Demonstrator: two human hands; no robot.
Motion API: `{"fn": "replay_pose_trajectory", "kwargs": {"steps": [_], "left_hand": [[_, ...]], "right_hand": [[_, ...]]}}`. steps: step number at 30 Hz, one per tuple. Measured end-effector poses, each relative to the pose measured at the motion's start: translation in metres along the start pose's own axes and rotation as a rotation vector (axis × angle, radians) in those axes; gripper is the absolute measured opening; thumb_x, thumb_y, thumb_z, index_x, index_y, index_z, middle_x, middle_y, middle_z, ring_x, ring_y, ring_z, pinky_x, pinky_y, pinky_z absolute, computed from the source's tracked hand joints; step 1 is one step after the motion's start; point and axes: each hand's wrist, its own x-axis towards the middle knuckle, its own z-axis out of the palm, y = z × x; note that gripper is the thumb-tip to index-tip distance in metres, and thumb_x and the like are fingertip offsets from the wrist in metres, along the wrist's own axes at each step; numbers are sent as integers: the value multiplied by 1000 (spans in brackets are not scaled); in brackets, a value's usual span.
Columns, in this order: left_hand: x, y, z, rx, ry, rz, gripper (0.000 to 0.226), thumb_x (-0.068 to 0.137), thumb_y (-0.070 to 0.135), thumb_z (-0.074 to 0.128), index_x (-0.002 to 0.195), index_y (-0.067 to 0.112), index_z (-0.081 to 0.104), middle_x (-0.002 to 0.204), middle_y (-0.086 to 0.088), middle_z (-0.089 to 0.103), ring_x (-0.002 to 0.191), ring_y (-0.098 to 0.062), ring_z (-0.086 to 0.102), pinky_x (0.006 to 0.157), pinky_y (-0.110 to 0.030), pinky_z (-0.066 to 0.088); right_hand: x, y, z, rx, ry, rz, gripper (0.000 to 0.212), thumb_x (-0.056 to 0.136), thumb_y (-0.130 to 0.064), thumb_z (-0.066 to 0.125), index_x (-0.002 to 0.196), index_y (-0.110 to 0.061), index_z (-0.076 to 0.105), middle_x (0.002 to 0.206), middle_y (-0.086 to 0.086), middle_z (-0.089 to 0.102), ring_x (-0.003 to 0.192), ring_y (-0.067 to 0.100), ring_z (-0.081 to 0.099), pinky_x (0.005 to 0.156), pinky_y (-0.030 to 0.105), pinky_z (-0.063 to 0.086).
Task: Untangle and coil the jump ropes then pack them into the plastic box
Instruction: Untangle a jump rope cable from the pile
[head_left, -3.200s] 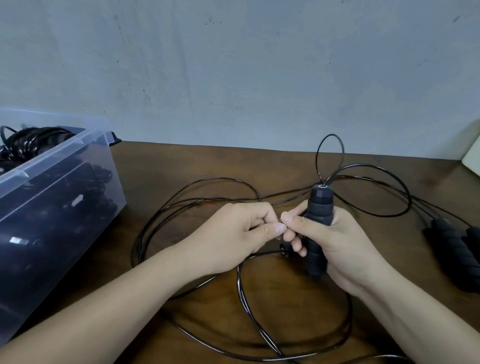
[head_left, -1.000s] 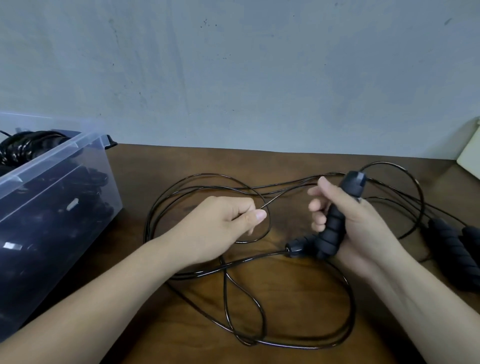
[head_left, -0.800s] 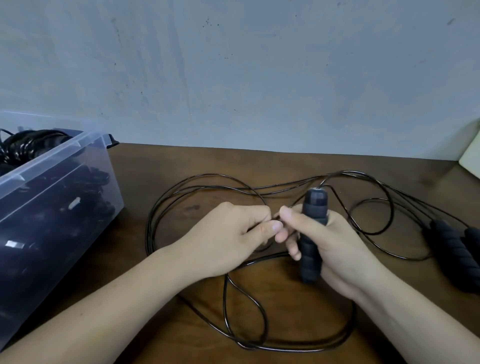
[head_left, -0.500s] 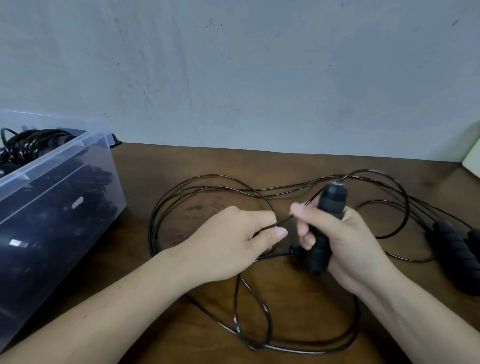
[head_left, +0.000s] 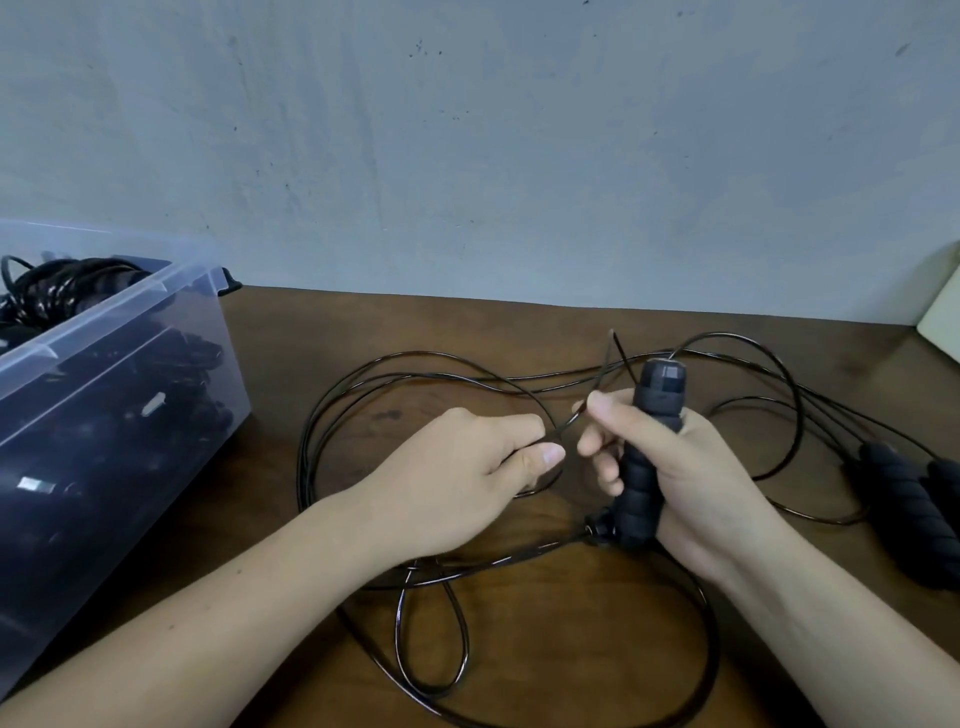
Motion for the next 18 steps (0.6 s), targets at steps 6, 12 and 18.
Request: {"fn": "replay_pose_trajectory", "kwargs": {"steps": [6,12,18], "left_hand": [[-3,0,6,139,-9,112,30,110,50,44,93,30,59,58,0,53,55,-18,54,50,-36,42],[0,0,0,38,28,70,41,109,49,50,74,28,44,57,3,46,53,-14,46,51,-28,34],[3,-13,-12,75,114,22,44,108,53,49,73,25,46,60,5,47,57,-12,46,55,-28,35]], "right_hand": [[-8,1,9,-96,-89,-18,24,96,-21,75,80,-4,69,71,12,61,61,19,54,60,29,50],[-2,-9,-1,-10,-8,-24,21,95,-19,74,84,-3,67,72,13,62,59,18,49,57,25,45],[11,-18,-22,222,156,18,16,95,-23,75,92,-9,68,75,3,59,59,11,47,51,20,41]]}}
